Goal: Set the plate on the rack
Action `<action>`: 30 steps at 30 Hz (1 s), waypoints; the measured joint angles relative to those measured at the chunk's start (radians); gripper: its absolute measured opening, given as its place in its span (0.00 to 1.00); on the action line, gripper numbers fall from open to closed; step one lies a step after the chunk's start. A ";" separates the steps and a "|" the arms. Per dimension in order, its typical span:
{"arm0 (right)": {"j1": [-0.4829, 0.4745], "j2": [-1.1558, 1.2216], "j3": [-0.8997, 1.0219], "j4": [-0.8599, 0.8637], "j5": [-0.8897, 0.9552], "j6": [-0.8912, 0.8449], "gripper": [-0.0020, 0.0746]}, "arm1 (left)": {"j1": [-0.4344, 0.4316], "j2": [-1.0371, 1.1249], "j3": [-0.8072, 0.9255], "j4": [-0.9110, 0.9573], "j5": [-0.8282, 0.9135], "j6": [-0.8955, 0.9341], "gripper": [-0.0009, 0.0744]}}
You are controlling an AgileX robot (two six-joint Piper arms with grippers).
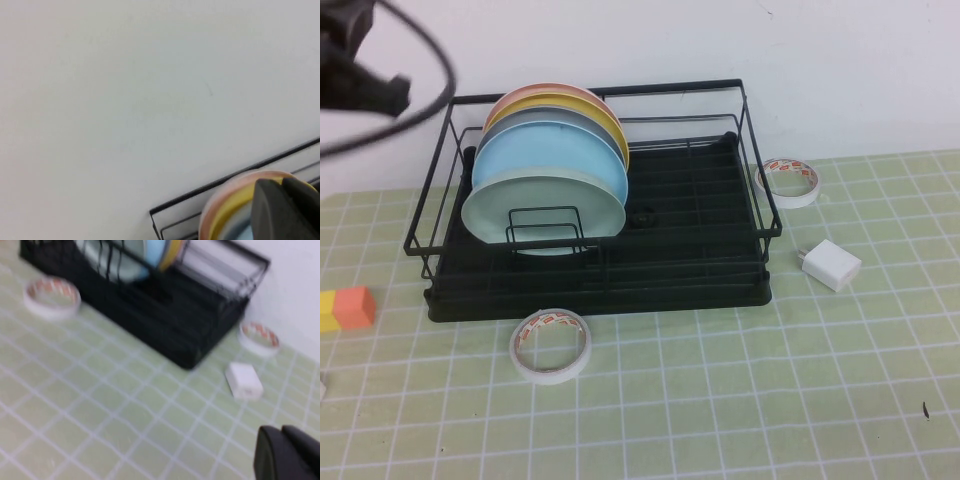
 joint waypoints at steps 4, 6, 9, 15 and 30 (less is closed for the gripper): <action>0.000 0.000 0.039 -0.001 -0.076 0.010 0.03 | 0.000 -0.126 0.127 0.000 -0.009 -0.068 0.01; 0.000 0.000 0.043 -0.002 -0.084 0.012 0.03 | 0.000 -0.199 0.196 -0.001 -0.010 -0.128 0.01; 0.000 0.000 0.043 -0.002 -0.100 0.014 0.03 | 0.000 -0.301 0.289 -0.002 0.009 -0.185 0.01; 0.000 0.000 0.043 -0.002 -0.105 0.025 0.03 | 0.000 -0.513 0.461 -0.003 0.038 -0.200 0.01; 0.000 0.000 0.043 -0.002 -0.072 0.031 0.03 | 0.000 -0.906 0.639 -0.003 0.022 -0.179 0.01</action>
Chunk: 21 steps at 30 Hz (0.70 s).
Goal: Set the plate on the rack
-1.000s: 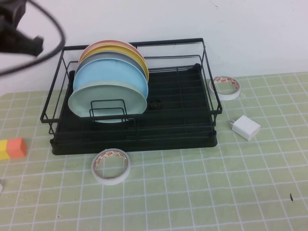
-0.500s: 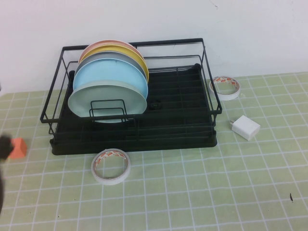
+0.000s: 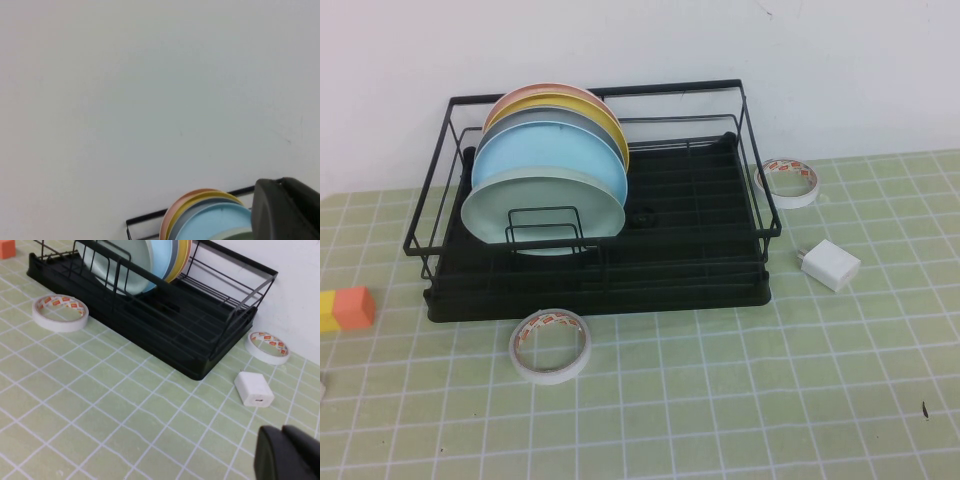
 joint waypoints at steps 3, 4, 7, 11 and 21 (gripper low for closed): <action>0.000 0.000 0.000 0.010 0.000 0.000 0.03 | 0.000 -0.023 0.003 0.000 0.000 0.000 0.01; 0.000 0.000 0.000 0.021 0.000 0.005 0.03 | 0.000 -0.026 0.003 0.000 0.000 0.000 0.01; -0.045 0.000 0.000 0.054 0.000 0.007 0.03 | 0.000 -0.031 0.003 0.000 0.000 0.000 0.01; -0.201 -0.007 0.000 0.064 0.000 0.007 0.03 | 0.000 -0.046 0.003 0.000 -0.015 0.000 0.01; -0.536 -0.108 0.000 0.062 0.000 0.006 0.03 | 0.000 -0.206 0.032 -0.009 -0.176 0.000 0.01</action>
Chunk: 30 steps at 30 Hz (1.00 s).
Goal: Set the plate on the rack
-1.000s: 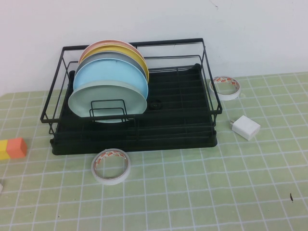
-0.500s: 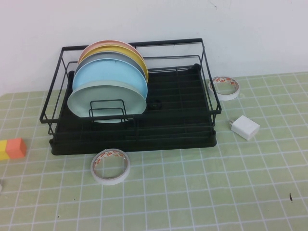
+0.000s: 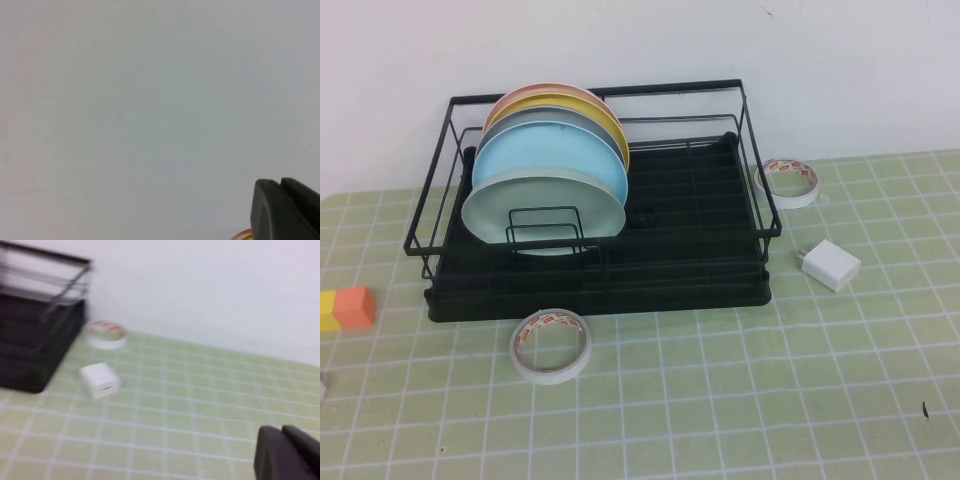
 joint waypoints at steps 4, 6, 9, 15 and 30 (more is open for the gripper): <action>-0.058 -0.032 0.000 -0.004 0.000 0.000 0.03 | 0.000 -0.060 0.057 -0.002 -0.003 0.000 0.01; -0.063 -0.034 0.000 -0.004 0.000 -0.006 0.03 | 0.000 -0.085 0.097 -0.002 -0.003 0.000 0.01; -0.067 -0.035 0.000 -0.004 0.000 0.000 0.03 | 0.000 -0.114 0.162 -0.002 0.001 -0.011 0.01; -0.067 -0.036 0.016 0.050 -0.039 0.000 0.03 | 0.000 -0.124 0.272 -0.003 -0.006 -0.067 0.01; -0.068 -0.118 0.258 0.366 -0.377 -0.252 0.03 | 0.000 -0.126 0.330 -0.007 -0.041 -0.096 0.01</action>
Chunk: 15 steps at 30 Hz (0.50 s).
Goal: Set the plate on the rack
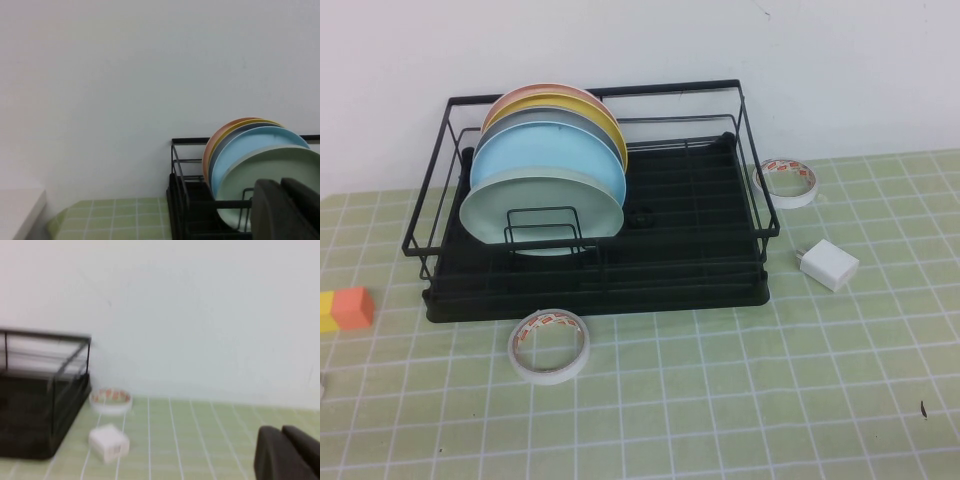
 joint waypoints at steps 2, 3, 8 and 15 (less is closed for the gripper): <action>-0.006 0.000 0.000 0.000 0.054 -0.014 0.03 | 0.000 0.000 0.001 0.000 0.005 -0.024 0.01; -0.013 0.000 0.000 0.000 0.083 -0.018 0.03 | 0.000 0.000 0.004 0.000 0.017 -0.056 0.01; -0.080 0.000 0.000 -0.017 0.170 -0.025 0.03 | 0.043 0.000 0.010 0.107 0.088 -0.299 0.01; -0.091 0.000 0.000 -0.115 0.241 0.007 0.03 | 0.190 0.000 0.010 0.727 0.313 -1.069 0.01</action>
